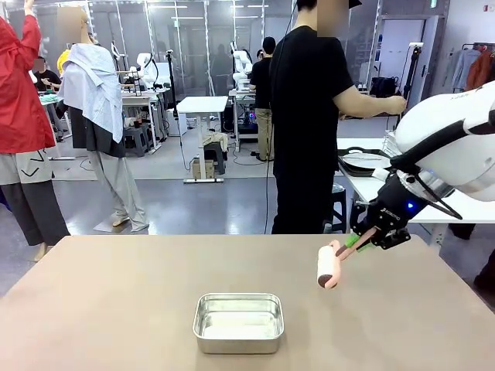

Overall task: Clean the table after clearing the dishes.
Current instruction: When the right (or left) Handle tray is removed, use the right hand (or left hand) to clean the right (or left) side of the table with the Lint Roller.

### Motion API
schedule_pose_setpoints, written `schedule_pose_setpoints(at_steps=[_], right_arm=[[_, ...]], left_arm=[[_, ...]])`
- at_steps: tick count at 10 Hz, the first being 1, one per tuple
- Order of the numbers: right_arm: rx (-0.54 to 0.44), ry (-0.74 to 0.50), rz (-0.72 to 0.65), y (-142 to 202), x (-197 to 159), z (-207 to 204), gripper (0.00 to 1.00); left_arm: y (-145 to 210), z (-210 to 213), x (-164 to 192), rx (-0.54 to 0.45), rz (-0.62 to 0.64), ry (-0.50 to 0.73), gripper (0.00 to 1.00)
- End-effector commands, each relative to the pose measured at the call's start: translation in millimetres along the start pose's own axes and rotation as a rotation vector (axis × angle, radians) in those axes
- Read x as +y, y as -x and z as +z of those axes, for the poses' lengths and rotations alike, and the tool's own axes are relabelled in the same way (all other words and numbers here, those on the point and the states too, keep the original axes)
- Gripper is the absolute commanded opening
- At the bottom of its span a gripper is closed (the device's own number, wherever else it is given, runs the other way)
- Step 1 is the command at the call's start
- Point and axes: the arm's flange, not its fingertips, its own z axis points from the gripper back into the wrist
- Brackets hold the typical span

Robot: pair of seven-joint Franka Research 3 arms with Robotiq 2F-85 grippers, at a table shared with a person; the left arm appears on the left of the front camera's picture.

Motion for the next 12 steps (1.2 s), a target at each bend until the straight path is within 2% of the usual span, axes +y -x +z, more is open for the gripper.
schedule_pose_setpoints(at_steps=[1, 3, 4, 5, 6, 7, 8, 10, 12], right_arm=[[0.089, 0.046, 0.119, 10, 7, 7, 0.04], [0.089, 0.046, 0.119, 10, 7, 7, 0.04], [0.061, 0.034, 0.064, 7, 4, -2, 0.22], [0.118, -0.075, 0.030, -12, -4, -18, 0.22], [0.124, -0.088, 0.017, -19, -14, -33, 0.22], [0.144, -0.175, 0.037, -24, -24, -45, 0.22], [0.130, -0.202, 0.045, -31, -29, -54, 0.22], [0.162, -0.249, 0.056, -50, -33, -70, 0.22], [0.158, -0.266, 0.102, -58, -27, -84, 0.22]], left_arm=[[-1, 3, 0, 0.000, 0.000, 0.008, 1.00], [-1, 3, 0, 0.000, 0.000, 0.008, 1.00], [-1, 3, 0, 0.000, 0.000, 0.008, 1.00], [-1, 3, 0, 0.000, 0.000, 0.008, 1.00], [-1, 3, 0, 0.000, 0.000, 0.008, 1.00], [-1, 3, 0, 0.000, 0.000, 0.008, 1.00], [-1, 3, 0, 0.000, 0.000, 0.008, 1.00], [-1, 3, 0, 0.000, 0.000, 0.008, 1.00], [-1, 3, 0, 0.000, 0.000, 0.008, 1.00]])
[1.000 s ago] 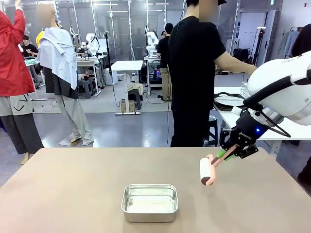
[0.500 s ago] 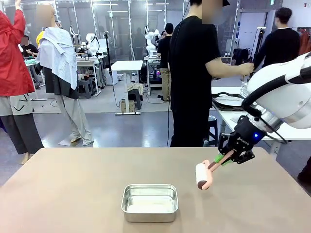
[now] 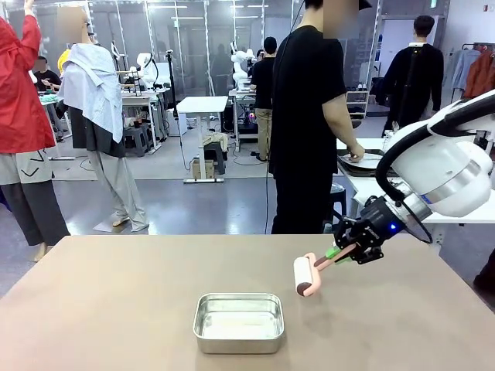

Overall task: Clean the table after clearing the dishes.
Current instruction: When the right (or left) Handle tray is removed, use the right hand (or left hand) to clean the right (or left) side of the table with the Lint Roller.

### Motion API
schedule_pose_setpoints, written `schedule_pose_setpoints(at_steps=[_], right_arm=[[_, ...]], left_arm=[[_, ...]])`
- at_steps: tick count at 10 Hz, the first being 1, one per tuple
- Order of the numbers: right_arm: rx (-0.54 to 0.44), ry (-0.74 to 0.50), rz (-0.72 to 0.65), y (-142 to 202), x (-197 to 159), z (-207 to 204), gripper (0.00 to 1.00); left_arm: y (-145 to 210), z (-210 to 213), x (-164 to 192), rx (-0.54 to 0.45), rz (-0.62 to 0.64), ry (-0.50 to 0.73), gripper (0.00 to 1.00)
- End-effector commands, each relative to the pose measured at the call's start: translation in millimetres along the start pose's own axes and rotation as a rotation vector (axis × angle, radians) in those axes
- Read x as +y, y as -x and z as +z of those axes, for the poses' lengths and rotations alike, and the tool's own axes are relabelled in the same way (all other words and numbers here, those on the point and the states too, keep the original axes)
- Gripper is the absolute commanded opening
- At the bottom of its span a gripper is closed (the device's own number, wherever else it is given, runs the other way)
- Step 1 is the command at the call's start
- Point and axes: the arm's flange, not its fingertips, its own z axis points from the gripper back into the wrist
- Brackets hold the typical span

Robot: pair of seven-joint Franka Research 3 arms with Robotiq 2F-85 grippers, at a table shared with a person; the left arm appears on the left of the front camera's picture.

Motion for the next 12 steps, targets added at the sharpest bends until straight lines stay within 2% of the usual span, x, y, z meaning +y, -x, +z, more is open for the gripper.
schedule_pose_setpoints(at_steps=[1, 3, 6, 8, 12], right_arm=[[0.032, -0.035, 0.075, -8, 2, -16, 0.22], [0.026, -0.032, 0.061, -12, -9, -32, 0.22], [0.059, 0.122, -0.010, -11, -41, -35, 0.22], [0.034, 0.188, -0.068, -3, -70, -9, 0.22], [-0.004, 0.426, -0.159, 18, -108, 51, 0.22]], left_arm=[[-1, 3, 0, 0.000, 0.000, 0.008, 1.00], [-1, 3, 0, 0.000, 0.000, 0.008, 1.00], [-1, 3, 0, 0.000, 0.000, 0.008, 1.00], [-1, 3, 0, 0.000, 0.000, 0.008, 1.00], [-1, 3, 0, 0.000, 0.000, 0.008, 1.00]])
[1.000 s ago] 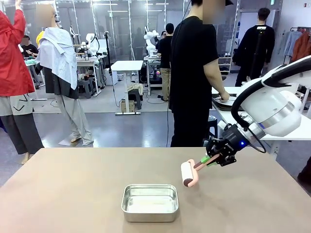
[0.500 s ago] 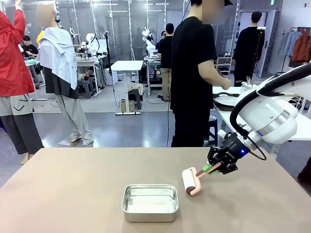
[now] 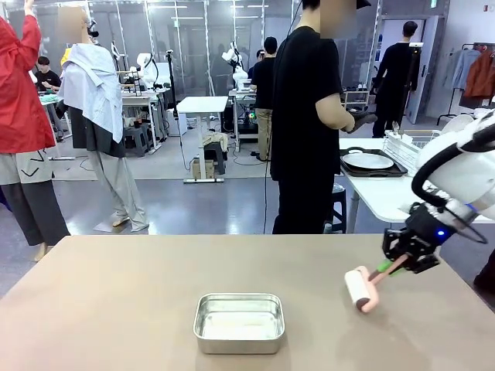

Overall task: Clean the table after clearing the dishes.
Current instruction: When the right (or left) Handle tray is removed, use the right hand (or left hand) to clean the right (or left) side of the table with the Lint Roller.

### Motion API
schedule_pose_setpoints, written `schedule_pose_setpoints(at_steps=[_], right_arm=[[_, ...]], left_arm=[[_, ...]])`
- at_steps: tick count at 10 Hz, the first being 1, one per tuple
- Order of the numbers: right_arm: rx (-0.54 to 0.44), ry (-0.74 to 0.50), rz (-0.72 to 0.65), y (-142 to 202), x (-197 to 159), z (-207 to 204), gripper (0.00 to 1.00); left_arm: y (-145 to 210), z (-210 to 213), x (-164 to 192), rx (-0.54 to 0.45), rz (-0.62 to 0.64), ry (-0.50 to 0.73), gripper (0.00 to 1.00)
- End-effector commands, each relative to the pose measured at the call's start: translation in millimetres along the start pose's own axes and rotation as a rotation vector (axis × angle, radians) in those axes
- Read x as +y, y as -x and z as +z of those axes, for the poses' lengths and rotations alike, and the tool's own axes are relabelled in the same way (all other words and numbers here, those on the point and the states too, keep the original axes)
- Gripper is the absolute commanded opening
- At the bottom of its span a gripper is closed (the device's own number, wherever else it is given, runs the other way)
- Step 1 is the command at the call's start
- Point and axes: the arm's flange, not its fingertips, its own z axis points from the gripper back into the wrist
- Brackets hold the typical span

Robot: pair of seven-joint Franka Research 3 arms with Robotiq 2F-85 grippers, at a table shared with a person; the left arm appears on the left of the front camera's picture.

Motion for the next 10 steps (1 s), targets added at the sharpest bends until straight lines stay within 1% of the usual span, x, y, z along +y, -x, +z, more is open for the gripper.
schedule_pose_setpoints(at_steps=[1, 4, 6, 8, 9, 10], right_arm=[[0.049, 0.217, -0.080, 17, -36, -9, 0.22], [0.054, 0.378, -0.147, 9, -60, 12, 0.22], [0.055, 0.477, -0.165, 3, -63, 21, 0.22], [0.036, 0.490, -0.170, 2, -56, 40, 0.22], [0.008, 0.468, -0.146, 5, -48, 52, 0.22], [-0.056, 0.452, -0.093, 16, -34, 73, 0.22]], left_arm=[[-1, 3, 0, 0.000, 0.000, 0.008, 1.00], [-1, 3, 0, 0.000, 0.000, 0.008, 1.00], [-1, 3, 0, 0.000, 0.000, 0.008, 1.00], [-1, 3, 0, 0.000, 0.000, 0.008, 1.00], [-1, 3, 0, 0.000, 0.000, 0.008, 1.00], [-1, 3, 0, 0.000, 0.000, 0.008, 1.00]])
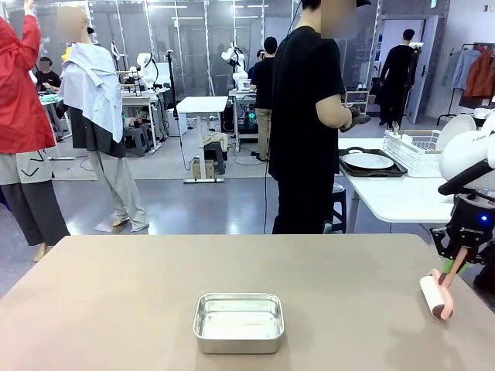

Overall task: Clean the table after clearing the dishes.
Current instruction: When the right (or left) Handle tray is removed, use the right hand (or left hand) to clean the right (or left) side of the table with the Lint Roller.

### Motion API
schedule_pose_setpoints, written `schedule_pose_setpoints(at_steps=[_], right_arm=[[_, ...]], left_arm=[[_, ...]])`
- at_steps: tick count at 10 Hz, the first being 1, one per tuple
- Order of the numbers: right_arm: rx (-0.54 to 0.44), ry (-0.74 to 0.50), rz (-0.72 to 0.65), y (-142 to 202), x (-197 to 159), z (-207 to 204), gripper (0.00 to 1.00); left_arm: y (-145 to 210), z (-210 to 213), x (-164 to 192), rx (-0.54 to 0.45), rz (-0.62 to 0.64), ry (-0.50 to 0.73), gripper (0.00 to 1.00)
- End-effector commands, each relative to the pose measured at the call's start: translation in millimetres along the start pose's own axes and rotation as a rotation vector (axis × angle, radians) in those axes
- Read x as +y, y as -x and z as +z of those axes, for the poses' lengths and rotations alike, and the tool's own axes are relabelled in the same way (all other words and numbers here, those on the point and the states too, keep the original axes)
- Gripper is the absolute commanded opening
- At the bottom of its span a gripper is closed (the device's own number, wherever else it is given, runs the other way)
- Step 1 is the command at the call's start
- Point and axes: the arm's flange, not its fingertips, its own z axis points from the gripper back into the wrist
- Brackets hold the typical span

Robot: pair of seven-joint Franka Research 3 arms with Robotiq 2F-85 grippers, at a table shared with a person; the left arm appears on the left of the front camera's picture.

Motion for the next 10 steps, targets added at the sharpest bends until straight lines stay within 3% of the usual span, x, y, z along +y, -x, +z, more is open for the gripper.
schedule_pose_setpoints(at_steps=[1, 3, 5, 6, 10], right_arm=[[-0.068, -0.007, 0.044, 30, -5, 33, 0.22], [-0.153, -0.052, 0.066, 58, -9, 84, 0.22], [-0.132, -0.012, 0.134, 85, -4, 102, 0.22], [-0.143, -0.028, 0.058, 53, -5, 91, 0.22], [-0.143, -0.028, 0.058, 53, -5, 91, 0.22]], left_arm=[[-1, 3, 0, 0.000, 0.000, 0.008, 1.00], [-1, 3, 0, 0.000, 0.000, 0.008, 1.00], [-1, 3, 0, 0.000, 0.000, 0.008, 1.00], [-1, 3, 0, 0.000, 0.000, 0.008, 1.00], [-1, 3, 0, 0.000, 0.000, 0.008, 1.00]])
